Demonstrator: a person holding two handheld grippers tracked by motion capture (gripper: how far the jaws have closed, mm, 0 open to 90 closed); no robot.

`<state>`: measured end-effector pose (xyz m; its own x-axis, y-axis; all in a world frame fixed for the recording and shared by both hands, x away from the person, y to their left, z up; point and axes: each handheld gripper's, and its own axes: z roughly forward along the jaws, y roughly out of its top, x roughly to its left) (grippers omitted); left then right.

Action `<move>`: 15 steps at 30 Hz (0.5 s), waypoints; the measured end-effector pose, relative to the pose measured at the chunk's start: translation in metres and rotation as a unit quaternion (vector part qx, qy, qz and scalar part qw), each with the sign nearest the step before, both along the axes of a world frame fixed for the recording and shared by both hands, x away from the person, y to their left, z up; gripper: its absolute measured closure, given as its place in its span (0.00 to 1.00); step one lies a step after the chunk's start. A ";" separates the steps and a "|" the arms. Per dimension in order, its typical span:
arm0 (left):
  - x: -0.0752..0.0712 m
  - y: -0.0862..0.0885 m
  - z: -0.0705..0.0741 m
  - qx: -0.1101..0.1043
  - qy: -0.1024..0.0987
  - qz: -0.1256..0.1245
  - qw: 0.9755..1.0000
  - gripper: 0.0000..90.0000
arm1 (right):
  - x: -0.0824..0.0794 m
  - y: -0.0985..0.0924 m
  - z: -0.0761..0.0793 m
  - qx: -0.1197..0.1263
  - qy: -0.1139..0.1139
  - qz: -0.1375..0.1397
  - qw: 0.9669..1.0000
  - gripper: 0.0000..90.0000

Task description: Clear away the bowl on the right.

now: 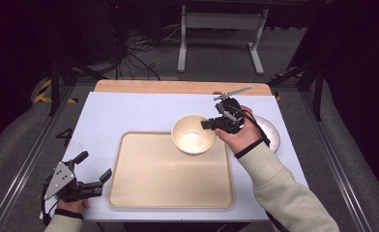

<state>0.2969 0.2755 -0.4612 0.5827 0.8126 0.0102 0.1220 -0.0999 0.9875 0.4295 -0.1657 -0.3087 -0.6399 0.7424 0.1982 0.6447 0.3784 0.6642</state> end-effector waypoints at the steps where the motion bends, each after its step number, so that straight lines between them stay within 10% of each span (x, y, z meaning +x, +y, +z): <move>1: 0.000 0.000 0.000 0.000 0.000 0.000 1.000 0.00 | 0.000 0.003 -0.001 0.002 0.002 0.003 1.000 0.93; 15: 0.000 0.000 0.000 0.001 -0.001 -0.001 1.000 0.00 | -0.003 0.034 -0.027 0.000 0.012 0.037 0.999 0.92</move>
